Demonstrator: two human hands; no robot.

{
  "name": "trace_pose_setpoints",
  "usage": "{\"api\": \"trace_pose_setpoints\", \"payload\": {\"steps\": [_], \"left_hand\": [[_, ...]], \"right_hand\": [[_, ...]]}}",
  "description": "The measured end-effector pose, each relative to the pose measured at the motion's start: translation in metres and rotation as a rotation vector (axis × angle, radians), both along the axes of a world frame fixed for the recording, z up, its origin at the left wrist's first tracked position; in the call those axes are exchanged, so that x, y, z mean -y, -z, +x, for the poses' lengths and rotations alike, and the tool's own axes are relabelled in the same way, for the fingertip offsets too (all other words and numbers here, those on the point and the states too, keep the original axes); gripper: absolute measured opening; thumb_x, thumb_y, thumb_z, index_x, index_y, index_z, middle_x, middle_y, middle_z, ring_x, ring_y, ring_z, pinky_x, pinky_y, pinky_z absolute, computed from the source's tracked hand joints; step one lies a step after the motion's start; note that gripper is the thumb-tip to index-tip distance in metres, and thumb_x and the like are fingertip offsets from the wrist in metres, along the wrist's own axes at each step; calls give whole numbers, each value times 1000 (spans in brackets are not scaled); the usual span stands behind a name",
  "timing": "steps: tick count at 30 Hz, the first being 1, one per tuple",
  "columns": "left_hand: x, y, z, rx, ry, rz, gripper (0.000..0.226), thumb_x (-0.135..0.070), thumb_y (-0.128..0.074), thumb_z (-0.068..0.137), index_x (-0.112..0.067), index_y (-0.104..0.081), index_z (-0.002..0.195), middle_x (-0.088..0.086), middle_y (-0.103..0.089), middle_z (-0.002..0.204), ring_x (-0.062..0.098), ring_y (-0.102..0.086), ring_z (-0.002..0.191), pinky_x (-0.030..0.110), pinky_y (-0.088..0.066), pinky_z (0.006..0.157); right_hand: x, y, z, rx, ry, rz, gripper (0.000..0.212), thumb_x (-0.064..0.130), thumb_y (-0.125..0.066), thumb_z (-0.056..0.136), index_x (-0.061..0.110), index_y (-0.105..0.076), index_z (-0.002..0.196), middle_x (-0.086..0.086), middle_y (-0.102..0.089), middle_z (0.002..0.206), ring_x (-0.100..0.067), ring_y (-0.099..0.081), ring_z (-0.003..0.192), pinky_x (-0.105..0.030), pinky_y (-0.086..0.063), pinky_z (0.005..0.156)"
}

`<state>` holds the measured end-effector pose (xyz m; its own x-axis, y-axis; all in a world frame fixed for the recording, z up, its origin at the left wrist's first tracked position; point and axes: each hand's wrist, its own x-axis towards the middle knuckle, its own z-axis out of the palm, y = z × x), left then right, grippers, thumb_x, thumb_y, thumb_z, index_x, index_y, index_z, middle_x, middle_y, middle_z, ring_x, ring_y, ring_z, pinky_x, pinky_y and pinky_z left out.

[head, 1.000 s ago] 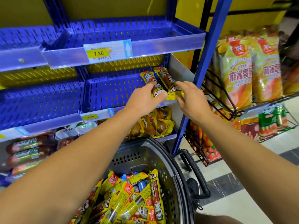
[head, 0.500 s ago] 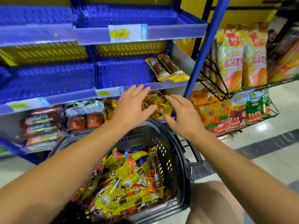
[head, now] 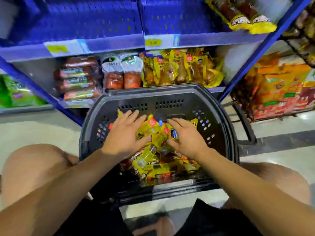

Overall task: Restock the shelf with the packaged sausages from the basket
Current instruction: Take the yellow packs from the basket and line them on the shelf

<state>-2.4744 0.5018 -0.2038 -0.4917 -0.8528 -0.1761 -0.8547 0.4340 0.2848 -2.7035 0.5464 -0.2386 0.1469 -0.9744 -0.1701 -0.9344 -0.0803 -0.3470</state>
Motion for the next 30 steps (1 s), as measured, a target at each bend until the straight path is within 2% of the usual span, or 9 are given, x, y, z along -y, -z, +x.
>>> {"api": "trace_pose_setpoints", "payload": {"steps": [5, 8, 10, 13, 16, 20, 24, 28, 30], "left_hand": [[-3, 30, 40, 39, -14, 41, 85, -68, -30, 79, -16, -40, 146, 14, -36, 153, 38, -30, 141, 51, -26, 115], [2, 45, 54, 25, -15, 70, 75, -63, -41, 83, -13, -46, 139, 18, -47, 142, 41, -43, 131, 54, -38, 105], [3, 52, 57, -29, -68, 85, 78, -63, -42, 82, -12, -47, 140, 19, -46, 145, 40, -41, 134, 54, -34, 110], [1, 60, 61, -83, -160, 152, 84, -68, -37, 80, -18, -37, 148, 13, -34, 154, 35, -26, 144, 48, -21, 117], [4, 68, 63, -93, -151, 173, 85, -70, -36, 80, -20, -35, 148, 12, -35, 154, 33, -27, 143, 46, -24, 117], [6, 72, 59, -134, -163, 189, 85, -69, -38, 79, -17, -40, 146, 11, -44, 148, 29, -35, 138, 38, -27, 115], [7, 66, 51, -184, -189, 206, 80, -63, -51, 84, -15, -39, 146, 11, -45, 147, 26, -35, 138, 31, -23, 113], [6, 57, 40, -214, -155, 175, 70, -49, -59, 88, -13, -40, 145, 12, -45, 148, 27, -42, 135, 34, -29, 111], [4, 54, 34, -230, -149, 182, 70, -50, -60, 88, -16, -41, 146, 7, -45, 148, 23, -45, 133, 32, -31, 110]], "right_hand": [[20, 54, 27, 95, 49, 187, 78, 37, -66, 89, 20, -27, 154, -4, -31, 158, -28, -30, 144, -40, -31, 116], [36, 81, 42, 109, 66, 258, 78, 33, -69, 89, 21, -28, 154, -5, -33, 156, -29, -32, 143, -40, -34, 115], [45, 99, 48, 101, 57, 290, 77, 30, -72, 86, 23, -32, 152, -4, -38, 153, -30, -38, 138, -42, -37, 112], [50, 120, 58, 81, 4, 312, 73, 29, -73, 84, 27, -39, 149, -4, -44, 149, -31, -43, 134, -44, -42, 107], [48, 128, 61, 88, 0, 240, 58, 28, -70, 87, 21, -52, 142, -6, -55, 138, -31, -50, 126, -41, -44, 105], [40, 107, 55, 268, 108, 160, 47, 42, -68, 87, 16, -66, 127, -10, -66, 121, -27, -57, 114, -38, -45, 99], [28, 65, 36, 549, 382, 102, 17, 40, -71, 85, 24, -75, 87, 1, -71, 88, -14, -62, 86, -37, -51, 85], [19, 27, 13, 725, 530, 44, 10, 37, -68, 86, 28, -73, 85, 6, -74, 88, -15, -69, 88, -40, -55, 87], [14, 13, 4, 787, 532, 10, 6, 29, -68, 90, 26, -71, 85, 9, -71, 82, -8, -67, 80, -32, -55, 77]]}}
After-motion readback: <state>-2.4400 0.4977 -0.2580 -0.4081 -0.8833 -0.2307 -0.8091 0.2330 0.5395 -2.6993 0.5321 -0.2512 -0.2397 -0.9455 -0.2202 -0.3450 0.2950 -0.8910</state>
